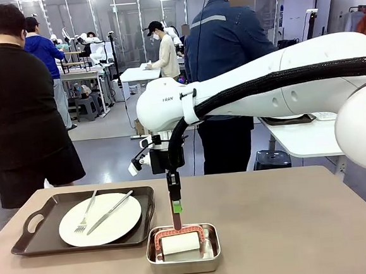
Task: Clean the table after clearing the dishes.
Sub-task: When the left (or right) Handle tray is removed, use the left hand (or right hand) to clean the left (or right) side of the table with the Lint Roller.
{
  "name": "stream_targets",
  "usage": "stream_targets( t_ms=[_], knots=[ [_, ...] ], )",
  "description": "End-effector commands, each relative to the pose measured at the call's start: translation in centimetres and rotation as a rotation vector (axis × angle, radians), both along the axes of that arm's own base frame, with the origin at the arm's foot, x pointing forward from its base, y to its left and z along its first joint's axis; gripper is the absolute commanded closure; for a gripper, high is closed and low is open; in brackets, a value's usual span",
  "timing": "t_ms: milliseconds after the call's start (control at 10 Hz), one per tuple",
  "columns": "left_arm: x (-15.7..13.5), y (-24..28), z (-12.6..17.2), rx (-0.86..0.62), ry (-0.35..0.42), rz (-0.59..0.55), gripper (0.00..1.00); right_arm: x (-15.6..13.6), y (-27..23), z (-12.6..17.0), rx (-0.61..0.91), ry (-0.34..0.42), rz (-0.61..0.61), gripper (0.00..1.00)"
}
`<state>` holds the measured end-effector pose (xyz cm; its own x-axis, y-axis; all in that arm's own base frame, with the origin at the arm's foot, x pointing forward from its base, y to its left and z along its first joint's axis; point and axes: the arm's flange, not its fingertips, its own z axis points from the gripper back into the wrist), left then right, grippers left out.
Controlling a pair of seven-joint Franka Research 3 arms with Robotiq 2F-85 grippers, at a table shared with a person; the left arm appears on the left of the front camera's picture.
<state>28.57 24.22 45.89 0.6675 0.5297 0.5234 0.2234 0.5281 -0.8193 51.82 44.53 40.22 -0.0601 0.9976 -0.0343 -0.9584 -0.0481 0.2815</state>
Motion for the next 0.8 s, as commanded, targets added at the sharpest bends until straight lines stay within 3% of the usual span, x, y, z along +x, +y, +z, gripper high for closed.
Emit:
stream_targets(
  t_ms=[0,100,500,600,700],
  knots=[
    [0.0,0.3,0.2,-0.001,-0.016,-0.01,0.0,-0.9,1.3,-0.1,-0.008,-0.024,-0.008,1.0],
    [0.0,0.3,0.2,-0.001,-0.016,-0.01,0.0,-1.4,1.5,0.1,-0.022,-0.009,-0.001,0.85],
    [0.0,0.3,0.2,-0.001,-0.016,-0.01,0.0,-1.8,1.4,0.2,-0.026,0.021,-0.022,0.85],
    [0.0,0.3,0.2,-0.001,-0.016,-0.01,0.0,-2.0,1.4,0.3,-0.024,0.03,-0.031,0.7],
    [0.0,0.3,0.2,-0.001,-0.016,-0.01,0.0,-2.1,1.3,0.3,-0.027,0.034,-0.033,0.64]
  ],
)
